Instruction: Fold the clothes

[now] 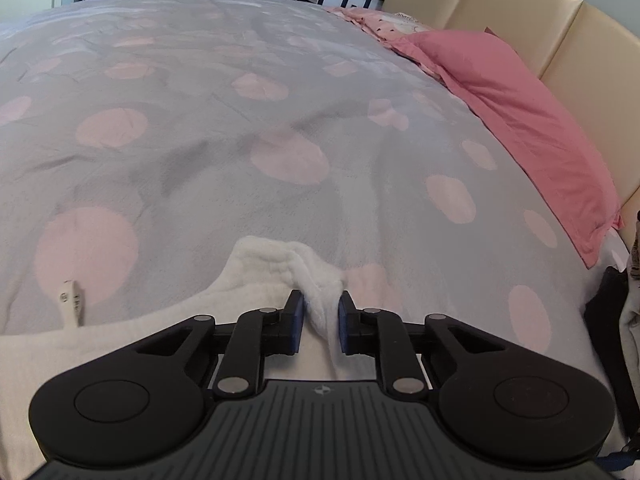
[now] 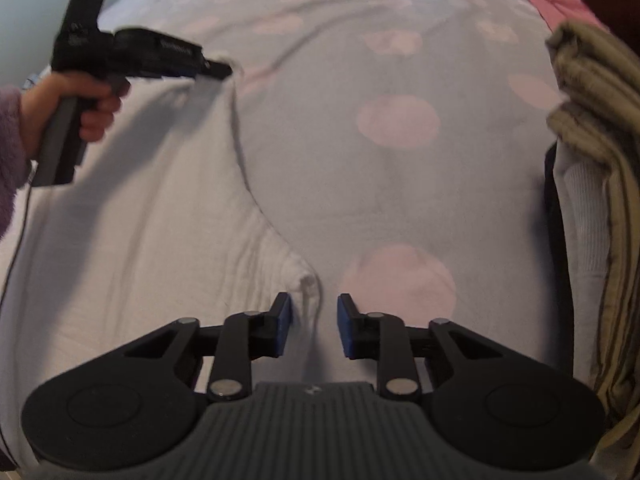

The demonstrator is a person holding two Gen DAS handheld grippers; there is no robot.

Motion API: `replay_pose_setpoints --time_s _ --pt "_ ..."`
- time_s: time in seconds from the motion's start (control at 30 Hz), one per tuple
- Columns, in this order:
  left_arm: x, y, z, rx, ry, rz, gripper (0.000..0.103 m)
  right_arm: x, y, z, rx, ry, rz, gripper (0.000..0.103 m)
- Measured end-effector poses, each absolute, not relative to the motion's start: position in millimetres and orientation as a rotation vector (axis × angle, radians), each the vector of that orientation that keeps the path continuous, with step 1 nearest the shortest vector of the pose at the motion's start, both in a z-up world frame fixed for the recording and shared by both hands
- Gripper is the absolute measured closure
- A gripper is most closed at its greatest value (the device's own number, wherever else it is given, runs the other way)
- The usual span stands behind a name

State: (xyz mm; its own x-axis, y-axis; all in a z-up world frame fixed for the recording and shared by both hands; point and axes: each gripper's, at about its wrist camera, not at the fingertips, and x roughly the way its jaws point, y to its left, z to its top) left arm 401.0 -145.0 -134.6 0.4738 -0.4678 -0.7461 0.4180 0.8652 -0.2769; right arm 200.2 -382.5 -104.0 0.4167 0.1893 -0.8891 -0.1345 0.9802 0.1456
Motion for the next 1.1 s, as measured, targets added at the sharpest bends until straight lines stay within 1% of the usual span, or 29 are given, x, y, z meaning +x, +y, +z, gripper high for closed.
replay_pose_setpoints --time_s 0.13,0.17,0.2,0.23,0.27,0.3,0.33,0.43,0.5,0.57,0.6,0.63,0.67,0.73,0.8,0.9,0.97,1.03,1.07,1.1 --pt "399.0 -139.3 -132.7 -0.067 0.923 -0.558 0.088 205.7 -385.3 -107.1 0.067 1.157 0.185 0.077" --pt "397.1 -136.9 -129.4 -0.065 0.922 -0.566 0.087 205.8 -382.6 -106.4 0.049 1.156 0.185 0.075" --pt "395.1 -133.2 -123.6 -0.058 0.923 -0.569 0.084 205.9 -379.8 -105.7 0.03 1.155 0.184 0.075" --pt "392.0 -126.9 -115.2 -0.04 0.913 -0.567 0.076 205.7 -377.1 -105.3 0.007 1.153 0.186 0.075" --pt "388.4 -119.7 -106.3 -0.018 0.899 -0.565 0.073 205.5 -375.0 -104.7 -0.013 1.149 0.19 0.074" --pt "384.9 -112.5 -97.4 0.004 0.885 -0.562 0.067 205.0 -374.3 -104.0 -0.023 1.145 0.192 0.074" --pt "381.8 -103.2 -88.7 0.038 0.869 -0.544 0.063 204.4 -375.0 -103.7 -0.021 1.143 0.191 0.073" --pt "375.8 -74.1 -69.3 0.191 0.844 -0.439 0.064 201.1 -376.7 -105.7 -0.002 1.141 0.186 0.071" --pt "373.4 -57.5 -65.1 0.328 0.854 -0.315 0.068 198.4 -378.0 -105.1 0.008 1.141 0.184 0.071" --pt "371.6 -41.5 -63.4 0.388 0.863 -0.227 0.068 196.1 -377.7 -103.4 0.016 1.144 0.185 0.07" --pt "370.5 -34.2 -62.6 0.385 0.874 -0.199 0.067 195.6 -377.4 -103.5 0.017 1.145 0.186 0.07" --pt "369.4 -26.9 -61.9 0.382 0.884 -0.17 0.063 194.6 -376.5 -104.7 0.017 1.147 0.188 0.069" --pt "367.2 -23.0 -61.8 0.374 0.891 -0.161 0.062 192.6 -376.2 -103.7 0.014 1.147 0.189 0.069" --pt "361.4 -24.0 -63.9 0.369 0.895 -0.16 0.057 192.0 -376.0 -104.0 0.012 1.146 0.189 0.069" --pt "356.8 -32.3 -71.8 0.39 0.905 -0.157 0.056 195.1 -378.2 -104.4 0.017 1.15 0.187 0.069" --pt "353.4 -42.9 -89.0 0.469 0.932 -0.109 0.056 195.4 -379.5 -103.1 0.017 1.154 0.187 0.068" --pt "353.2 -40.4 -100.1 0.495 0.948 -0.057 0.058 194.6 -380.2 -102.0 0.014 1.155 0.188 0.067" --pt "355.1 -30.2 -102.2 0.48 0.942 -0.036 0.069 195.3 -379.7 -102.1 0.012 1.155 0.191 0.067" --pt "357.8 -24.8 -101.7 0.473 0.941 -0.026 0.073 195.4 -380.7 -102.8 0.015 1.154 0.193 0.067" --pt "361.1 -19.6 -100.9 0.468 0.941 -0.015 0.082 195.6 -381.7 -103.5 0.017 1.153 0.195 0.067"
